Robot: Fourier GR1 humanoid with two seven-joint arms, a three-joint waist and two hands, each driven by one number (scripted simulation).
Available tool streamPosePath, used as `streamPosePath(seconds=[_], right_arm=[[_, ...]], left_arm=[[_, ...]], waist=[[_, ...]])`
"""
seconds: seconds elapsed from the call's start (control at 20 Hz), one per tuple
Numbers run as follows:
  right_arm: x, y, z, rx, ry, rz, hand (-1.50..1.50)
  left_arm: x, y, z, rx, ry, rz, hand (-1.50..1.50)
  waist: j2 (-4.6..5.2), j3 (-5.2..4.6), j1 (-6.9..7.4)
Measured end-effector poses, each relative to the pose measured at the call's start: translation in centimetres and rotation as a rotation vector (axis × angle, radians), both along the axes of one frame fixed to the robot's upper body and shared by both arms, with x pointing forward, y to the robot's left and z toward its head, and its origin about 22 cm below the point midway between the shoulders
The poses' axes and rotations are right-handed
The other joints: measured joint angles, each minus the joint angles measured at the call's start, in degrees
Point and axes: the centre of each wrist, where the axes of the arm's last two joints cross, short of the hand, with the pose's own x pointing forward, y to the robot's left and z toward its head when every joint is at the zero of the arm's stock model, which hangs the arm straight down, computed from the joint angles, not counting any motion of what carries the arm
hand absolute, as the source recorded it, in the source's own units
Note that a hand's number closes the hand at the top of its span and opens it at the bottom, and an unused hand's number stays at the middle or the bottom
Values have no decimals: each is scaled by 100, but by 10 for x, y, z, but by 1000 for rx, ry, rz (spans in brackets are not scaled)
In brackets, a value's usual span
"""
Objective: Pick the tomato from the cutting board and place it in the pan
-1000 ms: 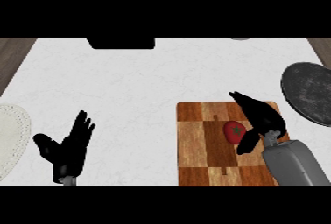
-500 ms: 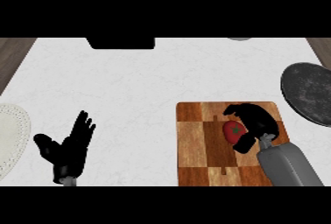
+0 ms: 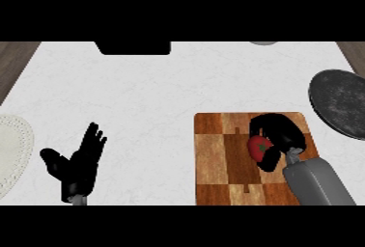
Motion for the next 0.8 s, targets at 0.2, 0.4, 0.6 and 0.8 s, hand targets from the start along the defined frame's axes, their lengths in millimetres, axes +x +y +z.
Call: streamPosePath(seconds=[0.2,0.4,0.6,0.8], right_arm=[[-28,-1,-3,-18,-7,72,150],[-68,-8,-4,-36,-6,136,150],[-91,-17,1,-51,-102,155,150],[-104,-20,29,-43,-295,141,150]], left_arm=[[-2,8,0,-1,8,3,0],[0,9,2,-1,11,7,0],[-2,4,3,2,12,17,0],[-4,9,2,4,8,24,0]], waist=[[-12,-8,-29],[-9,-5,-52],[4,7,-49],[2,15,-98]])
